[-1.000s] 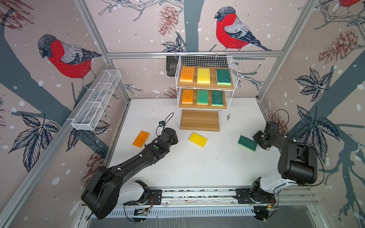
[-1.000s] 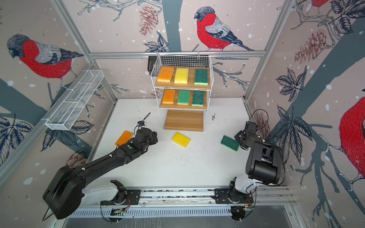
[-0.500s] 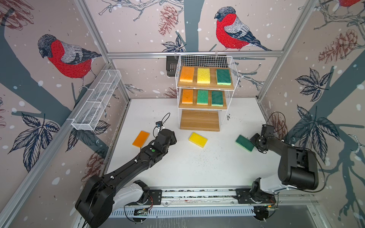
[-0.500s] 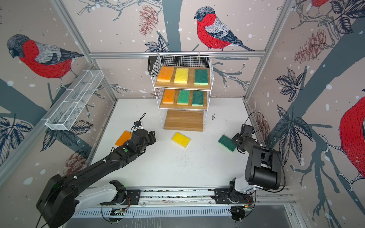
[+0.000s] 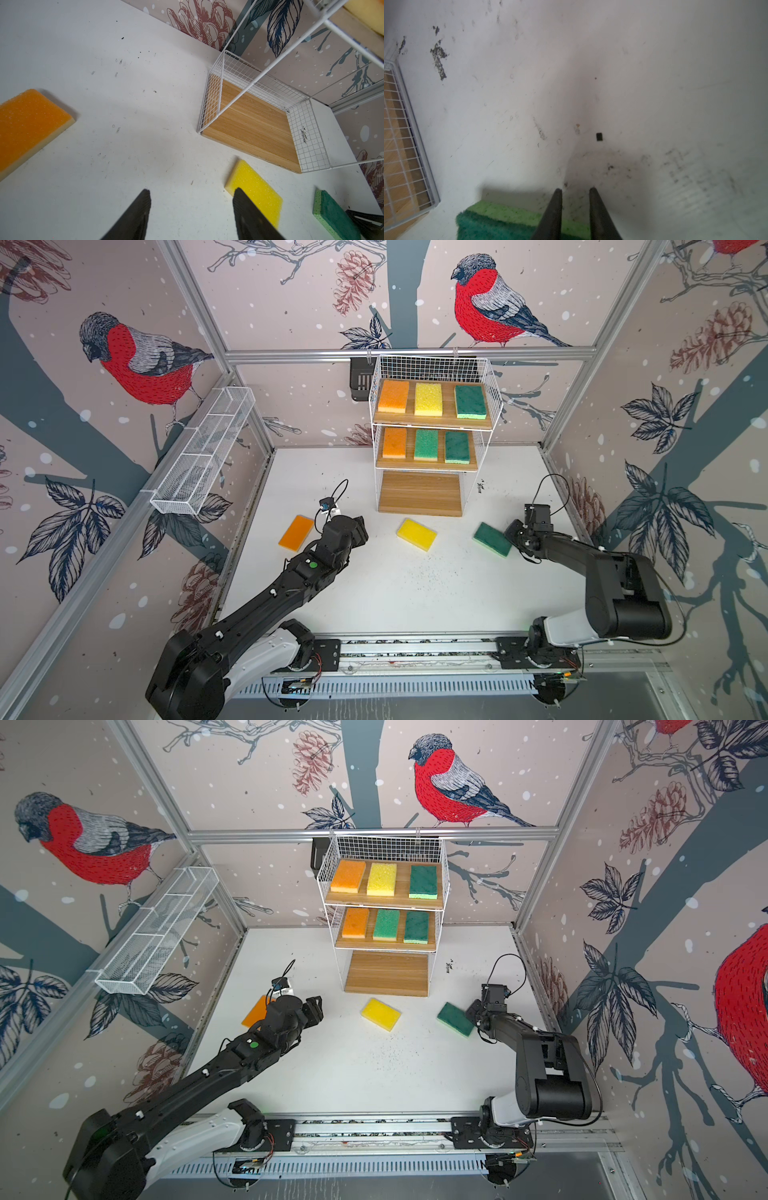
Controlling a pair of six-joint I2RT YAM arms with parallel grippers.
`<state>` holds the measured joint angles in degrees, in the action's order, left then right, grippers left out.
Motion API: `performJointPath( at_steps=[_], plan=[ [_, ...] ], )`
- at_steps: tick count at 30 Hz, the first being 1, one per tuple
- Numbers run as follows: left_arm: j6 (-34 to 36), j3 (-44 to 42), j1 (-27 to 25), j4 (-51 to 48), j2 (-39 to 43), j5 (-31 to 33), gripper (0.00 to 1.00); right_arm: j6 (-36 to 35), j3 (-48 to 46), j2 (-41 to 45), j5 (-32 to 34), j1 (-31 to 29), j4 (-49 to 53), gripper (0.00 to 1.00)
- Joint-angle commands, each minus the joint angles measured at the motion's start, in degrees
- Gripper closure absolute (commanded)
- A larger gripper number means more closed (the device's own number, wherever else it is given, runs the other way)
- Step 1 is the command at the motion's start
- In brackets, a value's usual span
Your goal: Place and organize the cleaning sponges onto the shelf
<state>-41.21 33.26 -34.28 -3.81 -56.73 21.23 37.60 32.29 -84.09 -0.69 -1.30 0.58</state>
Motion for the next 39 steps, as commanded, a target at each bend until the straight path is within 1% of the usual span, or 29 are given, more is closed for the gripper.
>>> performJointPath(
  at_steps=[1,12,19,24,28,32,35,37,39],
  plan=[
    [-0.72,-0.2,0.05,-1.28,0.82,0.26,0.36,3.05,-1.48,0.25,-3.55,-2.17,11.89,0.74],
    [-2.03,-0.58,0.01,-1.31,2.02,-1.27,0.36,5.58,-4.63,5.33,-3.72,-9.29,15.23,0.73],
    [-2.03,-1.05,0.01,-1.11,3.69,-2.31,0.36,7.89,-6.37,5.37,-3.37,-14.42,13.71,0.73],
    [-2.03,-1.36,0.05,-1.71,5.52,-2.49,0.36,9.04,-5.41,4.64,-0.93,-18.14,14.39,0.73],
    [-2.03,-1.71,0.06,-2.31,6.73,-2.83,0.36,10.23,-5.05,5.95,1.25,-19.72,15.4,0.7],
    [-2.04,-1.97,0.08,-2.78,7.72,-3.15,0.37,11.49,-4.71,9.09,3.93,-21.25,17.28,0.62],
    [-1.95,-1.94,-0.01,-3.28,8.39,-3.46,0.36,12.77,-4.09,12.02,7.1,-23.93,19.31,0.51],
    [-1.77,-1.93,0.06,-3.52,8.82,-3.65,0.36,13.48,-3.94,14.56,8.68,-25.97,19.87,0.4],
    [-1.6,-1.79,0.02,-3.78,9.25,-3.79,0.36,14.02,-4.04,16.24,9.69,-27.57,20.08,0.35]
  ],
)
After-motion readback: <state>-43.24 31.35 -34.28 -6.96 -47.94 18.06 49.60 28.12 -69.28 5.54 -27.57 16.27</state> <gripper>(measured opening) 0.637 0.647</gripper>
